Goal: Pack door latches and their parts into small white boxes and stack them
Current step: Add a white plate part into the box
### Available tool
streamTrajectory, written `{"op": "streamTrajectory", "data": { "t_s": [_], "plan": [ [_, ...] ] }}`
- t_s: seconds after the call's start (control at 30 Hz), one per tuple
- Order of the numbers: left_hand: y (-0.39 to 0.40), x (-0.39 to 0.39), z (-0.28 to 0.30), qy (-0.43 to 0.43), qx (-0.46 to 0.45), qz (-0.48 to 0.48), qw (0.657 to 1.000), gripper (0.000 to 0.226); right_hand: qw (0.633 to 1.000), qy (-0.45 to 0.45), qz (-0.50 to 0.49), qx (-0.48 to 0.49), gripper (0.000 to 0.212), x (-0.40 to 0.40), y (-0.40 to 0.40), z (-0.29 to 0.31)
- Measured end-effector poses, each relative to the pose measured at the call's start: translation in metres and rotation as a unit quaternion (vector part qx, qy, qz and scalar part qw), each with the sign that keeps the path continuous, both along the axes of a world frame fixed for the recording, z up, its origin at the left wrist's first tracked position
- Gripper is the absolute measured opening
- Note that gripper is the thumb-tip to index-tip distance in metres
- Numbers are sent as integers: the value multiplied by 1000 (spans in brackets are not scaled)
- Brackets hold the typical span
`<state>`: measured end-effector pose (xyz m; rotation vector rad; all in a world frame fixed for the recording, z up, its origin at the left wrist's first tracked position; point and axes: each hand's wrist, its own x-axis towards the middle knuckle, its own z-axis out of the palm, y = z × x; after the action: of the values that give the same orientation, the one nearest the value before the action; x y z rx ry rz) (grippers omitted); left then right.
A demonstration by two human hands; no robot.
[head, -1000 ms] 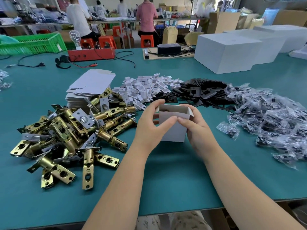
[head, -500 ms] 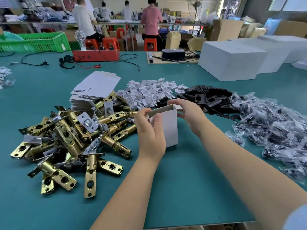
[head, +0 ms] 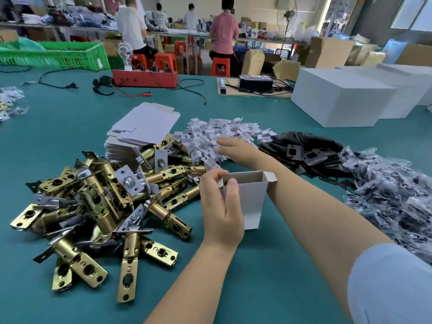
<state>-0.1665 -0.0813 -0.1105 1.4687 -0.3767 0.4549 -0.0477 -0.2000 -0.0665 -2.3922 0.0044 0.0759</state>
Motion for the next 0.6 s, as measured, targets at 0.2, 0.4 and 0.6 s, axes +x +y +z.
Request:
{"op": "streamTrajectory", "data": {
  "t_s": [0.2, 0.4, 0.6],
  "plan": [
    [-1, 0, 2, 15, 18, -6, 1000, 16, 994, -74, -72, 24, 30, -7, -8, -8],
    [0, -1, 2, 8, 23, -6, 1000, 21, 994, -92, -47, -29, 36, -22, 0, -15],
    [0, -1, 2, 6, 5, -11, 1000, 22, 963, -160, -213, -24, 20, -36, -23, -31]
  ]
}}
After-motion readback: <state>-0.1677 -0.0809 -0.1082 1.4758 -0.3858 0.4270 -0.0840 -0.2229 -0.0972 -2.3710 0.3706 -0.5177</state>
